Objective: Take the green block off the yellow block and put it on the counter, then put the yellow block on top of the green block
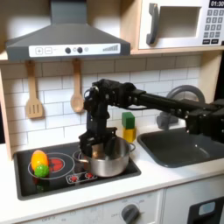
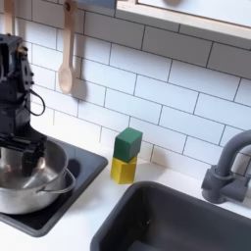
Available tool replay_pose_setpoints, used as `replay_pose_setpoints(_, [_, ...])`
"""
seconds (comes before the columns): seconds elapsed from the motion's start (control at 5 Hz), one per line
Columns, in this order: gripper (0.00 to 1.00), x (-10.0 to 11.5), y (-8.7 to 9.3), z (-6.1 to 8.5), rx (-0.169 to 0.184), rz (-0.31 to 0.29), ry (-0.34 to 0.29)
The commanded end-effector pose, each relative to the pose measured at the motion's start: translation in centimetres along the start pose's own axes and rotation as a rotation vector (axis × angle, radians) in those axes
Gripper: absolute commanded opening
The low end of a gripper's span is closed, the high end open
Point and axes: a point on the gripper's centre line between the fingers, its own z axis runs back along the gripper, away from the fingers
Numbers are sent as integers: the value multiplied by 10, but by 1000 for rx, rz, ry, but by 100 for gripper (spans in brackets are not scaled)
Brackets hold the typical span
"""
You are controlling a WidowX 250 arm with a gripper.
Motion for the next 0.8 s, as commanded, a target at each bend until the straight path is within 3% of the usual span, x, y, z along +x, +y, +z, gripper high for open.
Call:
replay_pose_setpoints(0.0, [100, 8, 12, 1, 2, 37, -8])
replay_pose_setpoints(0.6, [100, 30, 30, -4, 12, 87, -12])
